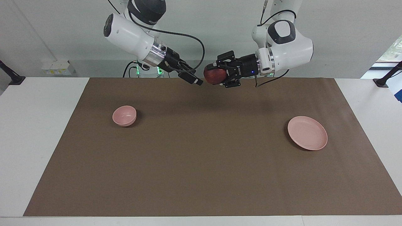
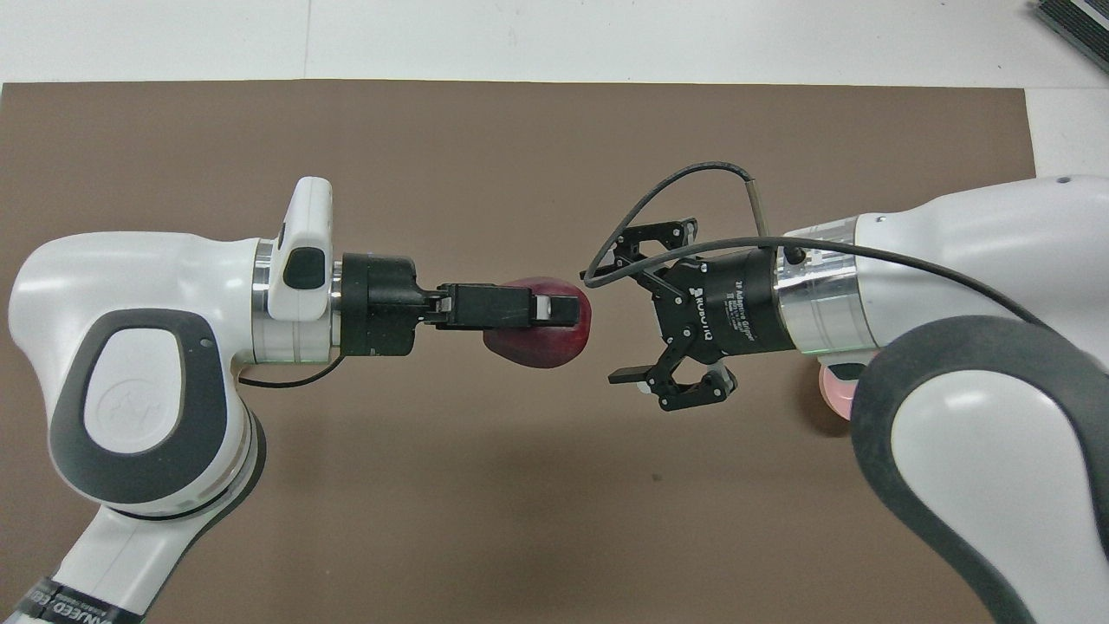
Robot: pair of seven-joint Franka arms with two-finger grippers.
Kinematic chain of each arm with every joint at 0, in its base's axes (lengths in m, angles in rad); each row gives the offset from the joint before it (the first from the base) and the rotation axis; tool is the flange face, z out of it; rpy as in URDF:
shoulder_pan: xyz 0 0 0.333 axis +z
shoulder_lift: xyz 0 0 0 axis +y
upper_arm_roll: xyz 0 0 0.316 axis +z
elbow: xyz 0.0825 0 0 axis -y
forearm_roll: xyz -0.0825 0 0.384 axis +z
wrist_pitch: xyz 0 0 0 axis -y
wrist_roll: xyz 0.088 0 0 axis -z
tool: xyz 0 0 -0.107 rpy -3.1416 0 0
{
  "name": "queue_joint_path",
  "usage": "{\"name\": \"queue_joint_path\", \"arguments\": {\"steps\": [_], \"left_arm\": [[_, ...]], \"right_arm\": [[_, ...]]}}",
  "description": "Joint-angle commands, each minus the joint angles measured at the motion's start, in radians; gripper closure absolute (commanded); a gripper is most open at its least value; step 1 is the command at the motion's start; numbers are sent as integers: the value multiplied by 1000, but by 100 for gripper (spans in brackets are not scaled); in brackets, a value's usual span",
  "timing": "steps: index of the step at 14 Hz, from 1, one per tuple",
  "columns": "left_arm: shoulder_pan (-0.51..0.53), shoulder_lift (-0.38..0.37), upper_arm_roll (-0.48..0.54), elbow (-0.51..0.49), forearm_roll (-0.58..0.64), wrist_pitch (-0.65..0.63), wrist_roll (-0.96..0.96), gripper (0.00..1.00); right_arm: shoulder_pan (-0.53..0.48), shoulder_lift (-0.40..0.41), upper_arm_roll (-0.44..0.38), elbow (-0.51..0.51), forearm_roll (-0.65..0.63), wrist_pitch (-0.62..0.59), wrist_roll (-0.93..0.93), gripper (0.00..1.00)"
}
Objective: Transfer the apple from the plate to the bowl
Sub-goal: 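Close the right gripper on the apple held by the left gripper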
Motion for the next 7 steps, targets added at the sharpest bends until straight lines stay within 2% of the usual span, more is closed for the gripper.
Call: {"name": "queue_joint_path", "arguments": {"steps": [1, 7], "left_arm": [[-20, -57, 16, -66, -25, 21, 21, 100], [-32, -64, 16, -75, -25, 22, 21, 100]], "right_arm": [[-1, 14, 3, 26, 42, 9, 58, 0], [37, 11, 14, 26, 65, 4, 152, 0]]}}
